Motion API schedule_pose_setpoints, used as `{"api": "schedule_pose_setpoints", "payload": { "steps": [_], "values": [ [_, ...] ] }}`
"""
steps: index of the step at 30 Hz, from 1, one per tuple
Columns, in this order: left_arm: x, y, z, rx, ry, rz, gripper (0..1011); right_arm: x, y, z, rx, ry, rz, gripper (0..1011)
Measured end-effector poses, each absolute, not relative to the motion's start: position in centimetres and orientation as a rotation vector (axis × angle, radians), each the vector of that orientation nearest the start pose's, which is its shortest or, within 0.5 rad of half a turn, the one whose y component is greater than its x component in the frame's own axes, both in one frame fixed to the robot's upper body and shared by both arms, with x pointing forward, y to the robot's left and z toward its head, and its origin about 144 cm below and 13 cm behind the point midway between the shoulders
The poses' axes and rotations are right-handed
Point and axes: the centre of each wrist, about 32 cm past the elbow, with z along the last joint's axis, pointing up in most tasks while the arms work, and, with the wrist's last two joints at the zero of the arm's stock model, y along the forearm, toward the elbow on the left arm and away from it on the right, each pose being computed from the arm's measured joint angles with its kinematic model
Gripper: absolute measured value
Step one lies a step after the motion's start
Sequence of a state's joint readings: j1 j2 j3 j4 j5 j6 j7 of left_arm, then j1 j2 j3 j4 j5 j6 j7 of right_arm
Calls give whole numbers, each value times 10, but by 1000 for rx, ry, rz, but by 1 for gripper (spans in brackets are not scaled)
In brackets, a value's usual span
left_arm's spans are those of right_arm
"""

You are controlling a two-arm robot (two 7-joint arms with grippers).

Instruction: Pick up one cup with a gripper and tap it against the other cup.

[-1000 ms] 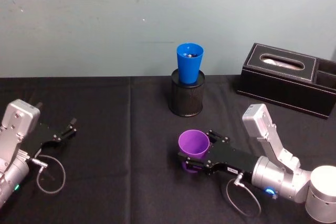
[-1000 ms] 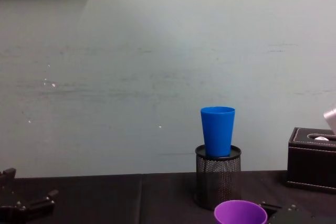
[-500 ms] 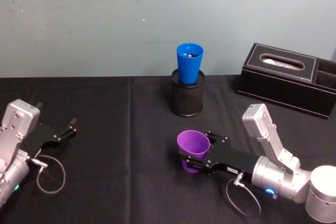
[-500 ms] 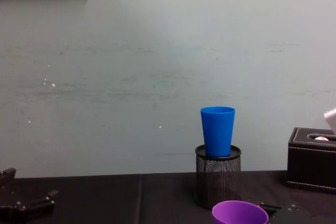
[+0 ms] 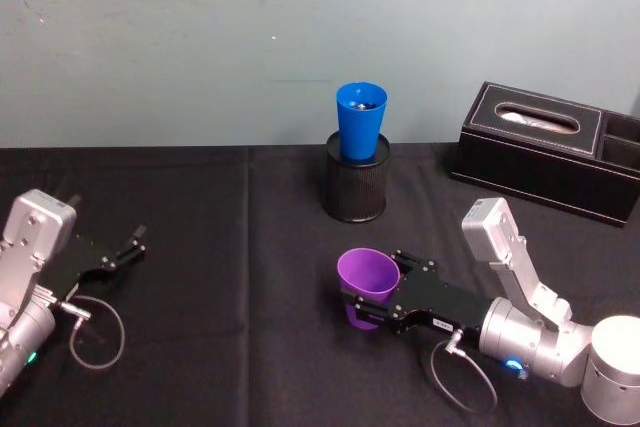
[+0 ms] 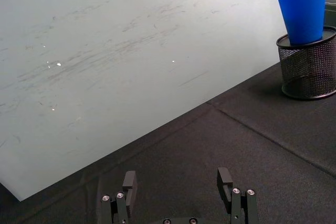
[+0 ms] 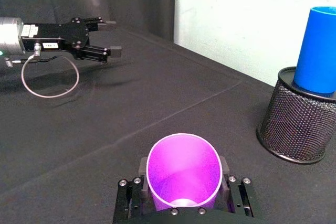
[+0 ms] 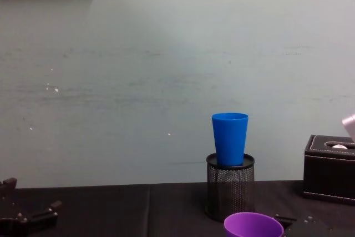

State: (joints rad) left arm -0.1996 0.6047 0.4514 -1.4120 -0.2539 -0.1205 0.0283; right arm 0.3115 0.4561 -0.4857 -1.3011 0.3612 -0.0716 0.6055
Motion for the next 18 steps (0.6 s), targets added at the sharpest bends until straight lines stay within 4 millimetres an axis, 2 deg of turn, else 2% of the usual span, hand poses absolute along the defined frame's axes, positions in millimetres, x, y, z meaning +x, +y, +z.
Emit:
{"api": "schedule_pose_setpoints", "payload": {
  "steps": [18],
  "values": [
    [489,310,1140,304,-285,1248,1000,521,-264,1138,-202,-42,-648,734]
  ]
}}
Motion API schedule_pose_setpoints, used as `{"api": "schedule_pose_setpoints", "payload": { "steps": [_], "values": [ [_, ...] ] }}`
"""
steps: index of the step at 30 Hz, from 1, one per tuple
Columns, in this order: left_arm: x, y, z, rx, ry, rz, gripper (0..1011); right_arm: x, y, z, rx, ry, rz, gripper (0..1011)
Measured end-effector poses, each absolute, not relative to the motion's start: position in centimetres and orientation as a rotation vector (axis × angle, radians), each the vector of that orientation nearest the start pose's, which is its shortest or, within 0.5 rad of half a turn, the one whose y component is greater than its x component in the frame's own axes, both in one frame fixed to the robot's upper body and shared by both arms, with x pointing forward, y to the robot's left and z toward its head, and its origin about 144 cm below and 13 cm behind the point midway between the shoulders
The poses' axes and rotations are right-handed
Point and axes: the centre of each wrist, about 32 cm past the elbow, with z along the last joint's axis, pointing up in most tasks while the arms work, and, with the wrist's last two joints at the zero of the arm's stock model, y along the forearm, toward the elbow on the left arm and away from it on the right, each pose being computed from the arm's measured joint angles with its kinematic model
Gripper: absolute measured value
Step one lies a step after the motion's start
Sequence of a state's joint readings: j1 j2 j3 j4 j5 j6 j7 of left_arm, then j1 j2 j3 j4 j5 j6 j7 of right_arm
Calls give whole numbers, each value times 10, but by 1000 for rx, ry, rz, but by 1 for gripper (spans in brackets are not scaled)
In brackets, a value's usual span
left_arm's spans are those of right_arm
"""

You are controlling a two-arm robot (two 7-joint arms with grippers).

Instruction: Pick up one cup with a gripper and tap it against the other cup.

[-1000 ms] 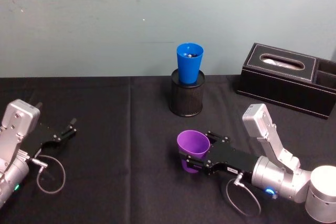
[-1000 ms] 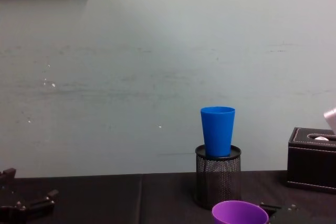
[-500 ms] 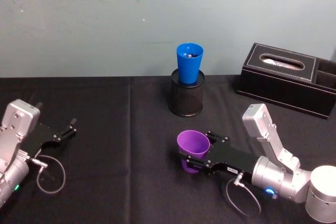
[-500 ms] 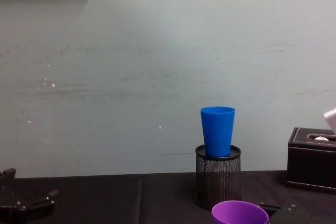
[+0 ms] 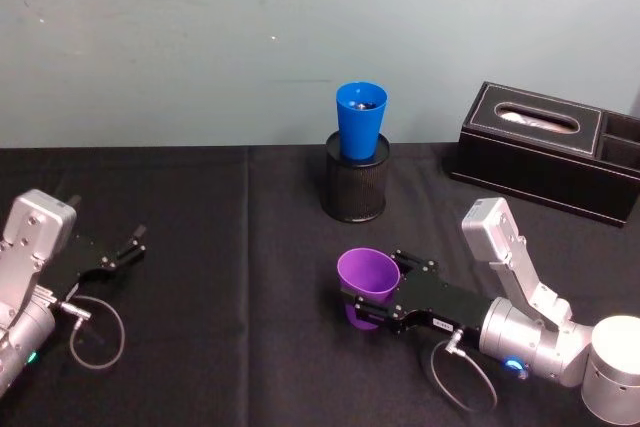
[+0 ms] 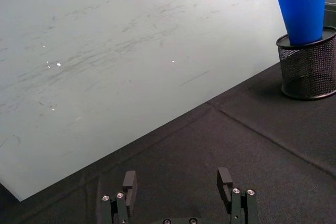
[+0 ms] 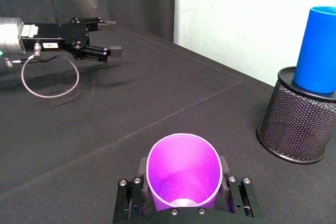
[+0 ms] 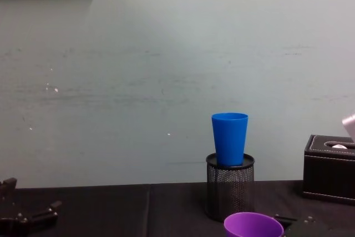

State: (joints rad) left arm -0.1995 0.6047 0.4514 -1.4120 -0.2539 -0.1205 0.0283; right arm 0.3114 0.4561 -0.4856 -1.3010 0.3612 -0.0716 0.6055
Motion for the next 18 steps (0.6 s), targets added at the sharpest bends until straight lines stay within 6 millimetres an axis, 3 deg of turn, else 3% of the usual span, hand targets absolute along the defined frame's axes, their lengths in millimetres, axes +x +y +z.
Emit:
{"api": "schedule_pose_setpoints", "payload": {
  "steps": [18],
  "values": [
    [489,310,1140,304,-285,1248,1000,521,-265,1140,-193,-41,-650,734]
  ]
}}
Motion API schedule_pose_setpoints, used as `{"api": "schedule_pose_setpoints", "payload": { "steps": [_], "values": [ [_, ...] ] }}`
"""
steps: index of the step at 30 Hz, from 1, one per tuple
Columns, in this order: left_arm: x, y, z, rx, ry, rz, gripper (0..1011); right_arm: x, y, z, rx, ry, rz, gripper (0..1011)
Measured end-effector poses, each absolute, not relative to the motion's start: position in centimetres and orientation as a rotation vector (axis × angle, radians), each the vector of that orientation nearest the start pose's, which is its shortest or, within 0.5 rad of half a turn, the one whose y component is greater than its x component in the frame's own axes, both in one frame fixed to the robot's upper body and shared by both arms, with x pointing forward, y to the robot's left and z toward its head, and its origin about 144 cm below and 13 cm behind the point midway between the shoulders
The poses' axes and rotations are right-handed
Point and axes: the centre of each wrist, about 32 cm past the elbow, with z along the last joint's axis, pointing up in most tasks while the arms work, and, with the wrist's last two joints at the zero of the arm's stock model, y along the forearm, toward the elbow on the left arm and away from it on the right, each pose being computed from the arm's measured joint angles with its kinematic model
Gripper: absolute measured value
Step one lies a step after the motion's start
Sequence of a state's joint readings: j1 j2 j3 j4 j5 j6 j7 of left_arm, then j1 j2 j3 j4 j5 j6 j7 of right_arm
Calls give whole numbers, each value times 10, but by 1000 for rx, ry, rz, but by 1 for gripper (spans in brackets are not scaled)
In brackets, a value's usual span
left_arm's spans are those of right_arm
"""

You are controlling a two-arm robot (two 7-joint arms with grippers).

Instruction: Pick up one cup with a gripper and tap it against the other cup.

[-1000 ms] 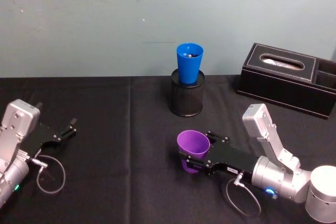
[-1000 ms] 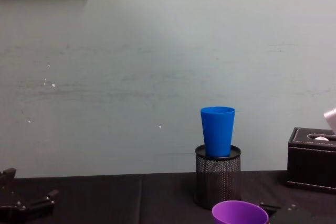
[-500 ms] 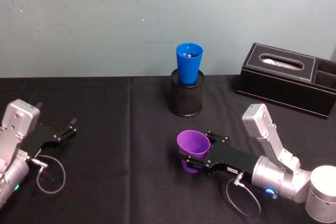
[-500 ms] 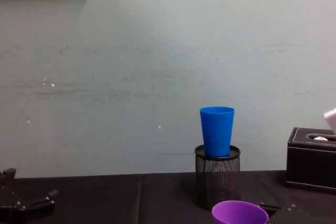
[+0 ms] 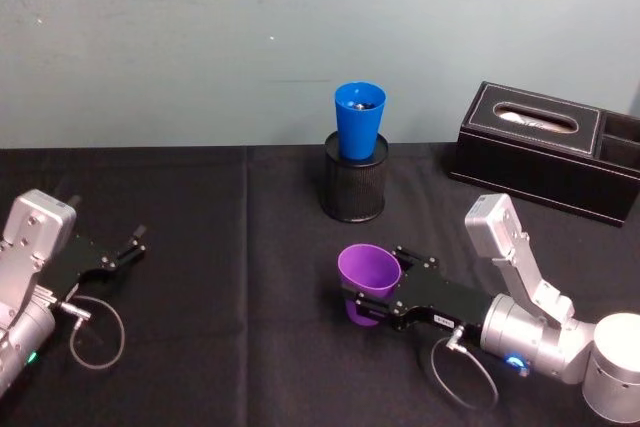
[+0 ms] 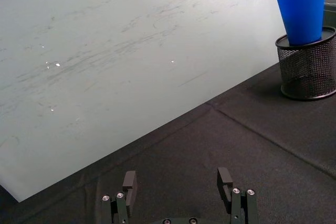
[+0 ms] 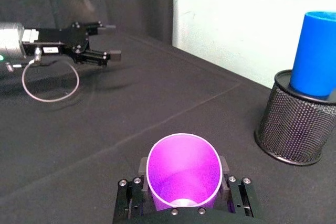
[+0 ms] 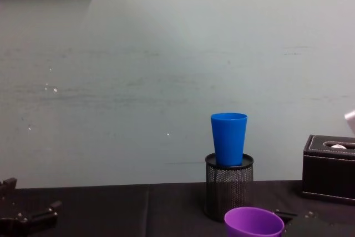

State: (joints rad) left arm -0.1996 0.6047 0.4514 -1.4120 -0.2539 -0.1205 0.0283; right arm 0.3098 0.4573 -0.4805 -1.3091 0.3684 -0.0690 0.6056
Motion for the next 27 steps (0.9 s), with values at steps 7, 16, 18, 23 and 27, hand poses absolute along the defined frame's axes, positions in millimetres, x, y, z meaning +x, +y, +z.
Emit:
{"api": "schedule_pose_setpoints", "payload": {
  "steps": [7,16,18,23,27],
  "values": [
    [489,310,1140,304,-285,1248,1000,518,-266,1155,-191,-41,-663,734],
    [489,310,1140,305,-285,1248,1000,510,-267,1187,-165,-43,-681,734],
    [489,310,1140,305,-285,1248,1000,509,-267,1194,-158,-42,-682,734],
    [489,310,1140,304,-285,1248,1000,507,-265,1209,-149,-47,-687,734],
    [489,310,1140,304,-285,1248,1000,507,-265,1221,-152,-50,-695,734]
  ]
}}
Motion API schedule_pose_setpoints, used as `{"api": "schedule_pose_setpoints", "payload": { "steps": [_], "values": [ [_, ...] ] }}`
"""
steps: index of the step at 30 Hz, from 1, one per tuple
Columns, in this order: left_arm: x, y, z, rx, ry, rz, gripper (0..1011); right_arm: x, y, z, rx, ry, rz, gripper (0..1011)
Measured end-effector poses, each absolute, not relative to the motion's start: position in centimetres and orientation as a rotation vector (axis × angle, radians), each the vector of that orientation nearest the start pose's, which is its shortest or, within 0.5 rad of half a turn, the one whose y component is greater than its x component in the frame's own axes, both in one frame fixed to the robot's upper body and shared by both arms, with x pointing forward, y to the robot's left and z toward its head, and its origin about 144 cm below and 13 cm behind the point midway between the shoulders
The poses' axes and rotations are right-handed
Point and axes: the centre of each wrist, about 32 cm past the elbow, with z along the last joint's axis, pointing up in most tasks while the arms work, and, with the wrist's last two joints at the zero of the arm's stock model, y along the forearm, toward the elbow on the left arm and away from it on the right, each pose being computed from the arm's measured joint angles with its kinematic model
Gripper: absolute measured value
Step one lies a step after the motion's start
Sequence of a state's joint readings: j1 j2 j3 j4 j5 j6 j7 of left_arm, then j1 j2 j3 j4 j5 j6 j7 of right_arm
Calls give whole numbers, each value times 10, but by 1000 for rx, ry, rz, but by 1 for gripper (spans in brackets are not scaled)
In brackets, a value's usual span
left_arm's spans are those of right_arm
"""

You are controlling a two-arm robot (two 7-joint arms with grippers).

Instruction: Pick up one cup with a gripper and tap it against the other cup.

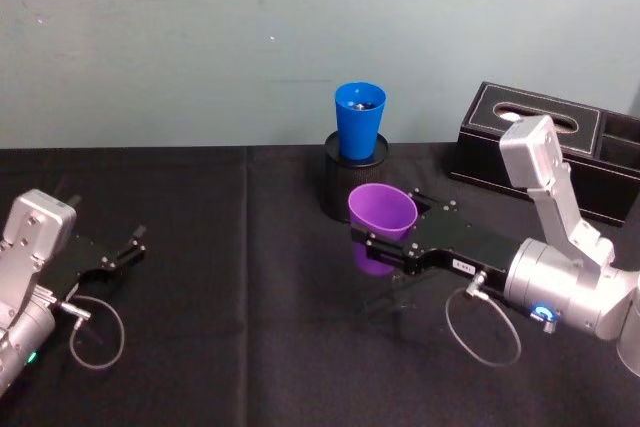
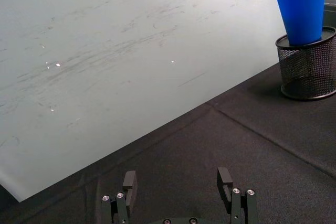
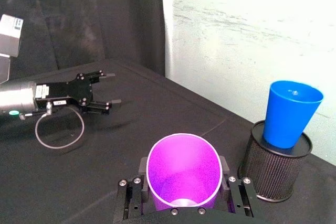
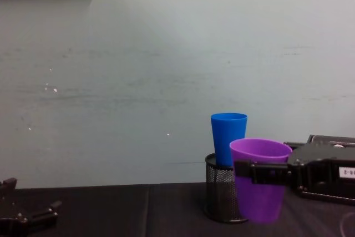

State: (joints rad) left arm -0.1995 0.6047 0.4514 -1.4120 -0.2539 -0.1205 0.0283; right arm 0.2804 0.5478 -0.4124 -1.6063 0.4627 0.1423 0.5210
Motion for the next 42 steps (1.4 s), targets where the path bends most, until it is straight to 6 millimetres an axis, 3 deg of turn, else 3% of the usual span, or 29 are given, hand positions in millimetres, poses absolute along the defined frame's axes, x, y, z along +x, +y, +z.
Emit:
{"api": "schedule_pose_setpoints", "payload": {
  "steps": [12,42],
  "values": [
    [489,310,1140,304,-285,1248,1000,513,-262,1238,-180,-51,-687,734],
    [489,310,1140,304,-285,1248,1000,512,-262,1236,-177,-50,-689,734]
  ]
}}
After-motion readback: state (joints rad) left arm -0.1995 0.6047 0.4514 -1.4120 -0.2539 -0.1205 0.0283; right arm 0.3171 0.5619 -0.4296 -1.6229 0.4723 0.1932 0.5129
